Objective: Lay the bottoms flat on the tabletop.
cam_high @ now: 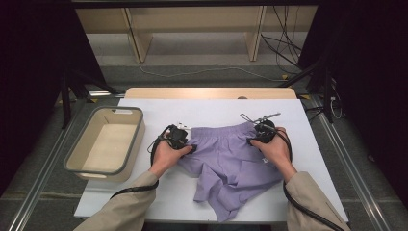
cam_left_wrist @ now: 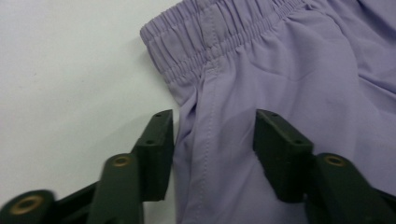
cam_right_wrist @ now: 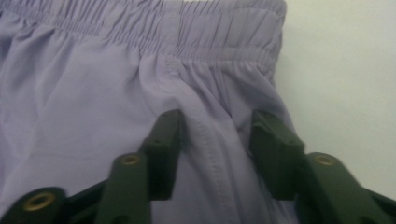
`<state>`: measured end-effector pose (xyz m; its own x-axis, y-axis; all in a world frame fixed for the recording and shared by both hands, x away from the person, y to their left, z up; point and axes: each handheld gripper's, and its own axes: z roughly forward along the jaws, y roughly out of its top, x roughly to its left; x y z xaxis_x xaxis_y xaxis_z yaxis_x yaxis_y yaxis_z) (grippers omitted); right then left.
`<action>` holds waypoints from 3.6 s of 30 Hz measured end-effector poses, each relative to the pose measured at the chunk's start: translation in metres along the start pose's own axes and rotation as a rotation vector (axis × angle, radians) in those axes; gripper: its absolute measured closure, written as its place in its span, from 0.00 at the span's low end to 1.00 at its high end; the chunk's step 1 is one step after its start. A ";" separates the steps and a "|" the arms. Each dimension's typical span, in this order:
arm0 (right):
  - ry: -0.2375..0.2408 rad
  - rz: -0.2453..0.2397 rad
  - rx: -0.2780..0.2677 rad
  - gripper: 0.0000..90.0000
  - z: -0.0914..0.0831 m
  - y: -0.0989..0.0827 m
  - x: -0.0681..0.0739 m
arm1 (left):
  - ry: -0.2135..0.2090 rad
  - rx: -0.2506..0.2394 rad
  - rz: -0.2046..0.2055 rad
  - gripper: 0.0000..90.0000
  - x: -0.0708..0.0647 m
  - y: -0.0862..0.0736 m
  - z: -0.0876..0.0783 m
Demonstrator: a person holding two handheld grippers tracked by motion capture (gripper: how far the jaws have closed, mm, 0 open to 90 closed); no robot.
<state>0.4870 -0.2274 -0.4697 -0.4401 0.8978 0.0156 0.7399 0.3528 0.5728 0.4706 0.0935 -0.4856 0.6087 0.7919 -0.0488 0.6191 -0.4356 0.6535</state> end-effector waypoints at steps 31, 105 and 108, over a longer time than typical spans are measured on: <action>0.000 0.042 -0.123 0.95 -0.004 0.036 0.001 | 0.190 -0.145 0.059 0.95 0.023 0.059 -0.021; 0.189 -0.014 0.152 1.00 -0.125 -0.138 0.003 | -0.561 0.104 0.489 0.74 -0.173 -0.038 -0.053; 0.191 -0.016 0.184 1.00 -0.128 -0.147 0.000 | -0.547 0.094 0.473 0.73 -0.170 -0.038 -0.057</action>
<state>0.3130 -0.3132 -0.4485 -0.5274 0.8320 0.1718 0.8045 0.4241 0.4159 0.3156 0.0000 -0.4587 0.9673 0.1938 -0.1637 0.2537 -0.7324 0.6318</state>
